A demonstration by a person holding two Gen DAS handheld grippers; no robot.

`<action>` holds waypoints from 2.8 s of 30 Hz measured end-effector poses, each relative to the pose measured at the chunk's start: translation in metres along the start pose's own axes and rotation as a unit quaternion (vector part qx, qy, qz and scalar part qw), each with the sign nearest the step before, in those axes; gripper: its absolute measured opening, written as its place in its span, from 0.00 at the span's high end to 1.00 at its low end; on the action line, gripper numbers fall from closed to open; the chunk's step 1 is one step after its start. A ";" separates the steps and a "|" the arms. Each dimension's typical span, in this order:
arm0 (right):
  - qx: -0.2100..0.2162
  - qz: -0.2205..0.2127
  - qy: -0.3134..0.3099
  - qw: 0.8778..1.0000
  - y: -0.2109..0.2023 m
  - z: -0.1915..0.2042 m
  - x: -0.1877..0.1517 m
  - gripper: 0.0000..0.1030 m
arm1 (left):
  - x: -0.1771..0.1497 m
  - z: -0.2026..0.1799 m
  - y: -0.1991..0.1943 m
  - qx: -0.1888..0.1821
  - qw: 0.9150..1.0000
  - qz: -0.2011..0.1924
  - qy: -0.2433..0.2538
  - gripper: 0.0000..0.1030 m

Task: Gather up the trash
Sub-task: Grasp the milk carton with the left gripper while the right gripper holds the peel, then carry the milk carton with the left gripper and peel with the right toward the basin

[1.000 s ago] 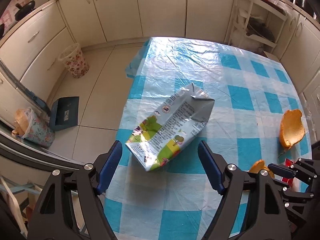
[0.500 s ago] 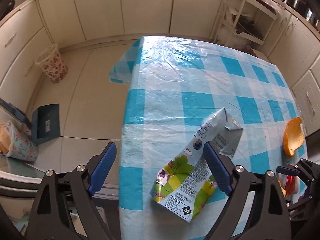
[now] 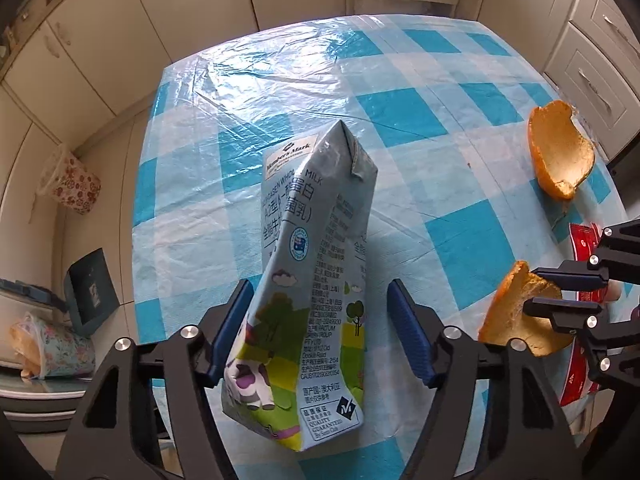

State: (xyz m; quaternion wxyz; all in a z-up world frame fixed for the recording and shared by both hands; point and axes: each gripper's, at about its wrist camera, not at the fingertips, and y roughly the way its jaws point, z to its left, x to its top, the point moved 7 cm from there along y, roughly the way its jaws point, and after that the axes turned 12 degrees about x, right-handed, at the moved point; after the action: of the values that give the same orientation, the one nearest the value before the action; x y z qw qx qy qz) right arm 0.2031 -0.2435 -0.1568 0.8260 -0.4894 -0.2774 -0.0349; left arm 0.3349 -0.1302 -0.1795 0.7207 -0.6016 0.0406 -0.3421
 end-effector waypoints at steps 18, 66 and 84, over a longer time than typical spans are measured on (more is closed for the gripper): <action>0.013 -0.041 0.016 0.999 -0.016 -0.001 0.005 0.53 | 0.001 0.000 -0.014 0.043 0.999 -0.018 -0.021 0.53; -0.116 -0.222 0.126 0.960 -0.219 -0.121 -0.068 0.96 | 0.086 -0.134 -0.142 -0.087 0.984 -0.149 -0.039 0.53; -0.142 -0.296 0.326 0.887 -0.290 -0.216 -0.143 0.53 | 0.086 -0.404 -0.098 -0.149 0.988 -0.013 0.042 0.53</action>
State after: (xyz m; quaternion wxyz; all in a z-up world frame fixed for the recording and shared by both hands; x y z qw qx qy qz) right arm 0.0784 -0.6030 -0.0774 0.7430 -0.4575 -0.1168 -0.4744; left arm 0.1667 -0.5204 -0.1716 0.6159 -0.6880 0.1138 -0.3666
